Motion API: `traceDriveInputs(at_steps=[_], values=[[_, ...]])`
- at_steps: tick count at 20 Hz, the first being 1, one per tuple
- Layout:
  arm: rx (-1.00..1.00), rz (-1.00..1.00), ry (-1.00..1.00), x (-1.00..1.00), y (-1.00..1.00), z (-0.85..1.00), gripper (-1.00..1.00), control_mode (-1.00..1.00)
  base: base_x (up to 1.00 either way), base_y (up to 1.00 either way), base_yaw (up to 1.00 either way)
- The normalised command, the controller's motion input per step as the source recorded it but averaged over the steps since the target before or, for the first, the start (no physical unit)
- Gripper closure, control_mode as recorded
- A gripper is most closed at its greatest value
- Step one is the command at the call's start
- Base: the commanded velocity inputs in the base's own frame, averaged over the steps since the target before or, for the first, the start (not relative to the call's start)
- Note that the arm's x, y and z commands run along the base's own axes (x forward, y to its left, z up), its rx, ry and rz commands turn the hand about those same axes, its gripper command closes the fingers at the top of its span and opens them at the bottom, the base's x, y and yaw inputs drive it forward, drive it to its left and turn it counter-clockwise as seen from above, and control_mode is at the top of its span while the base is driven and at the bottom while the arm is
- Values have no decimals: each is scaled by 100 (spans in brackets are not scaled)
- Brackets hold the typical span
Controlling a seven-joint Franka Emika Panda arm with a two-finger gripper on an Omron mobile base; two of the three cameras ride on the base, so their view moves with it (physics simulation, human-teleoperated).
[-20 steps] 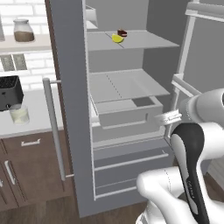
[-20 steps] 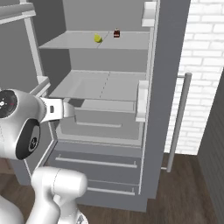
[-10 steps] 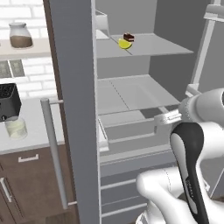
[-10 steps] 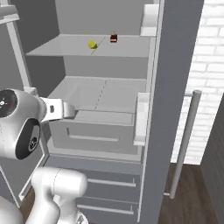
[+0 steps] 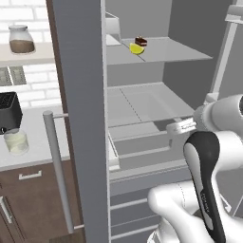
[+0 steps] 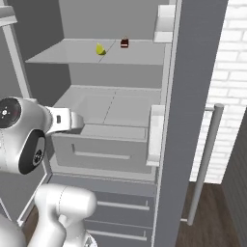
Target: Grab a lemon wedge from the fridge and one ice cube from the ice bowl, and put them in the glass of lemonade.
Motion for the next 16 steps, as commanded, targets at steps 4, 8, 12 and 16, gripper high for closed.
traceDriveInputs(at_steps=[4, 8, 12, 16], values=[[0, 0, 0, 56, 0, 0, -100, -100, 0, 0, 0], [0, 0, 0, 64, 0, 26, -100, -100, 0, 0, 0], [0, 0, -1, 60, 0, 59, -100, -100, 0, 0, 0], [0, 0, -2, 28, 0, 70, -100, -100, 0, 0, 0]])
